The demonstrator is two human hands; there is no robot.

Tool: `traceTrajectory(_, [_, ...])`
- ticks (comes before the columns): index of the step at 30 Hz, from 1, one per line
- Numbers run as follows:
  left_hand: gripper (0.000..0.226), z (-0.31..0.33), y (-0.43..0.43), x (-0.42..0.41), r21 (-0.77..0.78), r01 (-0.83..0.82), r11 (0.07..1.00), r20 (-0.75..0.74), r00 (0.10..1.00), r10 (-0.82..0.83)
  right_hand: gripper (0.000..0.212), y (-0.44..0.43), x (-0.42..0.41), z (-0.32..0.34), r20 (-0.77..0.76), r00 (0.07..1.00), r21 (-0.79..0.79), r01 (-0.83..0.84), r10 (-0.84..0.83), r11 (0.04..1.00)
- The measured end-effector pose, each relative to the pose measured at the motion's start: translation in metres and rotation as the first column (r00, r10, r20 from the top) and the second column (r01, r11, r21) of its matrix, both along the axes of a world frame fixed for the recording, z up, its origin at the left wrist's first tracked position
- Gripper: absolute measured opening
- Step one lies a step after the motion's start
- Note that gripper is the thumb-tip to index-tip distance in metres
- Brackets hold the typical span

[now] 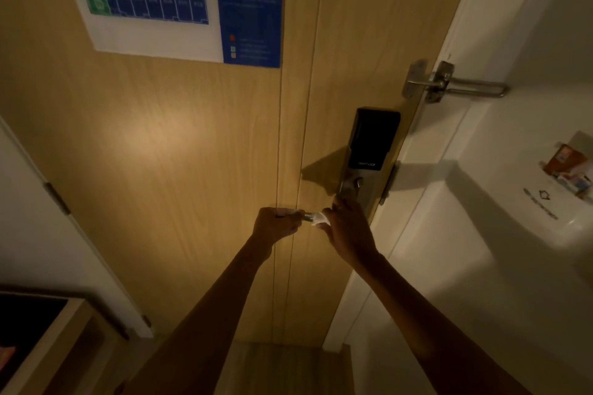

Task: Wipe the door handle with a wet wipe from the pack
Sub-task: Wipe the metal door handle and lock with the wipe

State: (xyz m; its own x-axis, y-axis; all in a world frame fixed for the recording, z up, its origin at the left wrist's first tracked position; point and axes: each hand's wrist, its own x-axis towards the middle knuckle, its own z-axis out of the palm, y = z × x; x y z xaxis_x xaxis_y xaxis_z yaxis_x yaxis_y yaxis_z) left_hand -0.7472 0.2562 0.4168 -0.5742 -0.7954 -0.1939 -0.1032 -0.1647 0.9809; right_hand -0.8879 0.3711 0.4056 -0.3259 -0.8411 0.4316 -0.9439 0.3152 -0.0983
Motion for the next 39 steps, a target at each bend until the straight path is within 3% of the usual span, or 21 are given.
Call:
traceTrajectory(2, [0.005, -0.001, -0.002, 0.001, -0.004, 0.024, 1.0, 0.018, 1.0, -0.024, 0.021, 0.003, -0.01, -0.007, -0.01, 1.0, 0.002, -0.018, 0.018, 1.0])
traceTrajectory(4, [0.016, 0.003, -0.001, 0.009, 0.005, 0.083, 0.997, 0.016, 0.996, -0.083, 0.021, 0.007, -0.023, -0.008, 0.032, 0.999, 0.032, 0.004, -0.005, 0.999])
traceTrajectory(8, [0.007, -0.001, -0.001, 0.012, -0.053, 0.071, 0.996, 0.008, 0.997, -0.071, 0.024, 0.014, -0.02, -0.006, -0.03, 0.995, 0.04, 0.093, -0.092, 0.995])
traceTrajectory(16, [0.013, -0.022, -0.011, -0.002, -0.114, 0.057, 0.992, 0.003, 0.998, -0.057, 0.022, 0.006, 0.007, 0.009, -0.001, 0.998, 0.006, 0.065, -0.065, 0.998])
traceTrajectory(23, [0.021, -0.012, 0.0, 0.004, -0.068, 0.015, 0.998, -0.027, 0.999, -0.017, 0.024, 0.0, 0.017, 0.012, 0.041, 0.995, 0.022, 0.091, -0.091, 0.996])
traceTrajectory(34, [0.01, -0.004, 0.007, 0.004, -0.059, 0.003, 0.998, -0.041, 0.999, -0.006, 0.024, 0.001, 0.01, 0.013, -0.003, 0.998, 0.056, 0.064, -0.064, 0.996])
traceTrajectory(39, [0.016, 0.0, 0.007, 0.004, -0.108, -0.005, 0.994, 0.057, 0.998, 0.011, 0.03, 0.021, -0.01, 0.011, -0.022, 0.996, 0.059, 0.086, -0.085, 0.995])
